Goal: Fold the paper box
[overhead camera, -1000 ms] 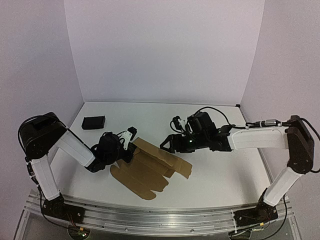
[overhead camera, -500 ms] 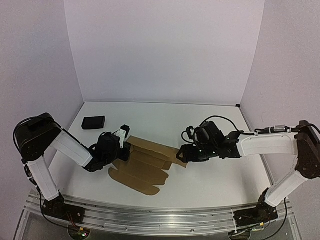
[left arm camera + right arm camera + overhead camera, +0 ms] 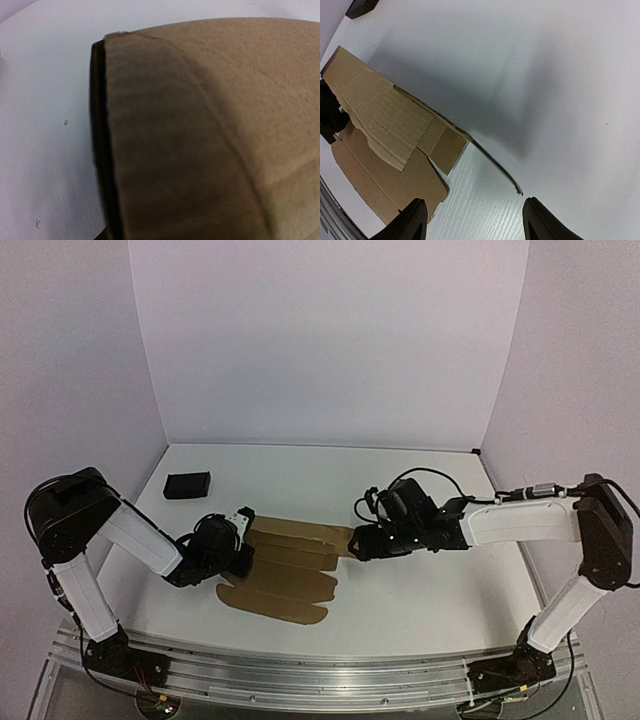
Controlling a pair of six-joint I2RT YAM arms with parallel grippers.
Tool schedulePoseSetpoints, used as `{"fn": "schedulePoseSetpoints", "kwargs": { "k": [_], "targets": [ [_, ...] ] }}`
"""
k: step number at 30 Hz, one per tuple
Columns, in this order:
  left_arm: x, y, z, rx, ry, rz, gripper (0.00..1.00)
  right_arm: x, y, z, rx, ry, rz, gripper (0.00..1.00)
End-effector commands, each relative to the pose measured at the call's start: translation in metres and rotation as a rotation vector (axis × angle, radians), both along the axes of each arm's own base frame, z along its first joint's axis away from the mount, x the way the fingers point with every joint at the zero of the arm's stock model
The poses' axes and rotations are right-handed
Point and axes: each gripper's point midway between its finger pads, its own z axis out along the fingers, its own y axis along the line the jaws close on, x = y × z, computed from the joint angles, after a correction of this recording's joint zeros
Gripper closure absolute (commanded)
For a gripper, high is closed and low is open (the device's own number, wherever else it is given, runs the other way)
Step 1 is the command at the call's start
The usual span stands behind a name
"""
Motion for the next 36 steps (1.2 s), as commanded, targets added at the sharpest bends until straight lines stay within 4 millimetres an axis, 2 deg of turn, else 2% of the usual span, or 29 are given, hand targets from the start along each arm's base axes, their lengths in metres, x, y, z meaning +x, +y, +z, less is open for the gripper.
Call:
{"fn": "schedulePoseSetpoints", "kwargs": {
  "k": [1, 7, 12, 16, 19, 22, 25, 27, 29, 33, 35, 36],
  "targets": [
    [0.002, -0.005, 0.018, -0.025, -0.01, -0.015, 0.7, 0.011, 0.008, 0.011, -0.016, -0.054, 0.039, 0.33],
    [-0.011, 0.0, 0.015, -0.023, 0.11, 0.016, 0.61, 0.011, 0.003, 0.017, -0.022, -0.076, 0.03, 0.33],
    [-0.016, 0.002, 0.02, -0.03, 0.187, 0.056, 0.59, 0.009, -0.01, 0.027, -0.02, -0.099, -0.009, 0.31],
    [-0.033, 0.009, 0.008, -0.009, 0.366, 0.144, 0.59, 0.008, -0.015, 0.035, -0.019, -0.103, -0.026, 0.3],
    [-0.036, 0.011, 0.014, -0.023, 0.387, 0.166, 0.59, 0.009, -0.019, 0.046, -0.013, -0.106, -0.057, 0.3],
    [-0.031, 0.022, 0.022, 0.028, 0.37, 0.223, 0.6, 0.01, -0.019, 0.057, 0.021, -0.094, -0.1, 0.34],
    [-0.037, 0.033, 0.034, 0.087, 0.399, 0.251, 0.61, 0.011, -0.01, 0.067, 0.085, -0.053, -0.133, 0.45],
    [-0.038, 0.035, 0.055, 0.089, 0.381, 0.233, 0.61, 0.011, 0.005, 0.073, 0.143, -0.004, -0.132, 0.52],
    [-0.043, 0.033, 0.085, 0.051, 0.353, 0.189, 0.61, 0.013, 0.017, 0.077, 0.192, 0.038, -0.139, 0.54],
    [-0.059, 0.017, 0.16, -0.142, 0.256, 0.027, 0.57, 0.014, 0.031, 0.071, 0.237, 0.115, -0.166, 0.56],
    [-0.072, -0.004, 0.19, -0.214, 0.151, -0.186, 0.52, 0.017, 0.035, 0.064, 0.246, 0.143, -0.197, 0.58],
    [-0.08, -0.017, 0.204, -0.238, 0.055, -0.338, 0.43, 0.019, 0.038, 0.06, 0.246, 0.153, -0.202, 0.59]
  ]
}}
